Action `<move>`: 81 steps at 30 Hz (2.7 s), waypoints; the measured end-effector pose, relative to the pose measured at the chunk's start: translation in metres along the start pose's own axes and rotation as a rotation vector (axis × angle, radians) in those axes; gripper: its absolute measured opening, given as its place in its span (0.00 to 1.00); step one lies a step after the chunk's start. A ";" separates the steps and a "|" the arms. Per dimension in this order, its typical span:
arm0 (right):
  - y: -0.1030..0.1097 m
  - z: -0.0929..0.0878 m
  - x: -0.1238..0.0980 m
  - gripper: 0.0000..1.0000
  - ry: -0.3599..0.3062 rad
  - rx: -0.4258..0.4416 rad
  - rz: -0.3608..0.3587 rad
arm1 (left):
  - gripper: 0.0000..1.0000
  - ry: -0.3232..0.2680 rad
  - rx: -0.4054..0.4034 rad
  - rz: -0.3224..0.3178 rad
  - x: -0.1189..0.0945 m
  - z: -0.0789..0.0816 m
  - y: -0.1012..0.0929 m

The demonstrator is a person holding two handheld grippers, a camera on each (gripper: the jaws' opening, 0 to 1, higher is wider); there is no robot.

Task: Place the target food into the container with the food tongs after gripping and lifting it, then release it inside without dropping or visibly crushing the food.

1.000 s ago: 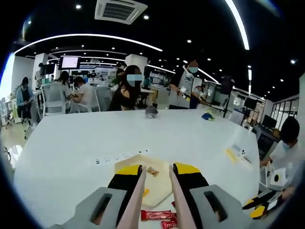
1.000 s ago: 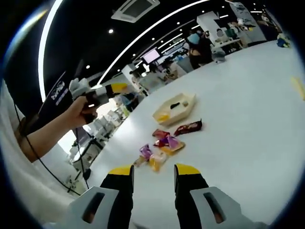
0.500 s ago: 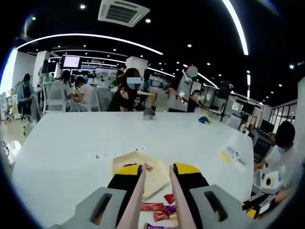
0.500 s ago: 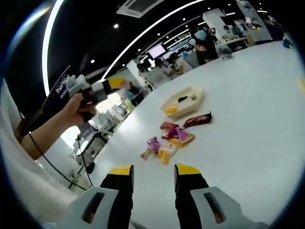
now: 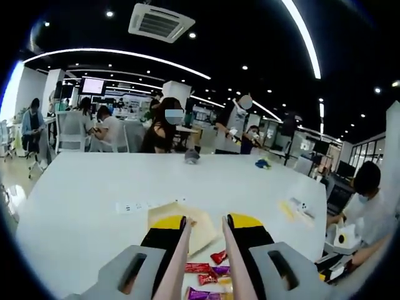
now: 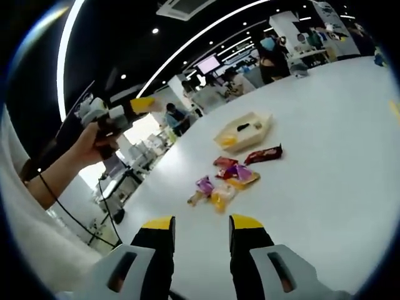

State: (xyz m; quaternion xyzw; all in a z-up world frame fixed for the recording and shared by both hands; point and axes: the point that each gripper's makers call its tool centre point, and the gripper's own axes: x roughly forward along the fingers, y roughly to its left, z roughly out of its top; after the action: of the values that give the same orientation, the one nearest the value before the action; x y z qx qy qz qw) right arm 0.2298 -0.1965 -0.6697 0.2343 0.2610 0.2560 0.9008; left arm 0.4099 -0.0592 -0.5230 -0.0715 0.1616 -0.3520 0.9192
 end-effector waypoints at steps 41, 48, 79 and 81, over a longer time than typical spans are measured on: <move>0.040 -0.007 0.014 0.38 -0.045 -0.062 -0.084 | 0.25 0.051 0.022 -0.087 -0.057 -0.037 0.015; 0.038 -0.021 0.005 0.38 -0.010 -0.100 -0.089 | 0.26 0.037 0.038 -0.119 -0.053 -0.048 0.007; 0.035 -0.026 0.001 0.38 -0.016 -0.079 -0.097 | 0.27 0.137 0.115 -0.121 -0.051 -0.098 0.002; 0.035 -0.030 0.001 0.38 -0.004 -0.079 -0.097 | 0.27 0.155 0.134 -0.127 -0.049 -0.103 -0.002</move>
State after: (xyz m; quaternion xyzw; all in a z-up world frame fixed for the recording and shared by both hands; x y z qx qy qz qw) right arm 0.2012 -0.1601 -0.6731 0.1862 0.2600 0.2218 0.9211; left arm 0.3387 -0.0291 -0.6068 0.0074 0.2034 -0.4240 0.8825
